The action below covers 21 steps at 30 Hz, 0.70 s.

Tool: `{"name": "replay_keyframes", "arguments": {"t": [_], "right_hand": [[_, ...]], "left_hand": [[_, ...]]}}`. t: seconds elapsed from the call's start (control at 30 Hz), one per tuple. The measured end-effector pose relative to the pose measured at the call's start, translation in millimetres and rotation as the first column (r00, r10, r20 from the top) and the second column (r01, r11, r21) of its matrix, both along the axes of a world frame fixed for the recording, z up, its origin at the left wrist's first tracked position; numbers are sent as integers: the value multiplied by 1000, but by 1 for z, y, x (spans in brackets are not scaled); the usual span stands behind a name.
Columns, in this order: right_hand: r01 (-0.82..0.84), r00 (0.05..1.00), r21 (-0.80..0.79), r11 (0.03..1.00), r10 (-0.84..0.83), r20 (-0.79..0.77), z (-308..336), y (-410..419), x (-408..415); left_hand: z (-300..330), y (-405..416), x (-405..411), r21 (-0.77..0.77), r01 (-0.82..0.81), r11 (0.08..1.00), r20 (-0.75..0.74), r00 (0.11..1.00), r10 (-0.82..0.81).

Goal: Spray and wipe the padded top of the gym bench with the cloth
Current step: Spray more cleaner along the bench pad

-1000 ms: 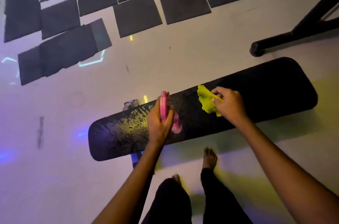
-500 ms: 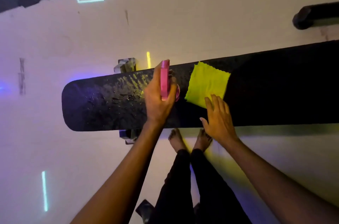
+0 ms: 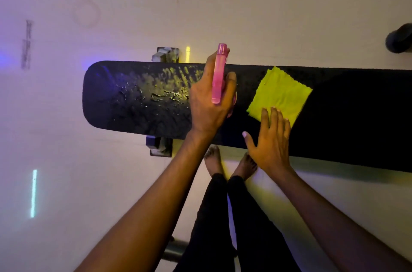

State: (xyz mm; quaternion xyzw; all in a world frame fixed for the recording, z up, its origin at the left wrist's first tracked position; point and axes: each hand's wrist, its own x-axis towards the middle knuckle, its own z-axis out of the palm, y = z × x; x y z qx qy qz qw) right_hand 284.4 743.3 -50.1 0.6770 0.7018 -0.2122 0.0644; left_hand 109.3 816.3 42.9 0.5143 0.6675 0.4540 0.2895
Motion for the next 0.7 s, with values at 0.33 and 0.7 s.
{"name": "replay_keyframes", "arguments": {"t": [0.33,0.7], "right_hand": [[-370,924,34,928,372,-86,3,29,-152],[-683,729,88,725,683,34,-38,30,-273]], "left_hand": [[-13,-82,-142,-73,-336,939,-52,941,333],[-89,-179,-258,-479,-500,722,-281,866,413]]}}
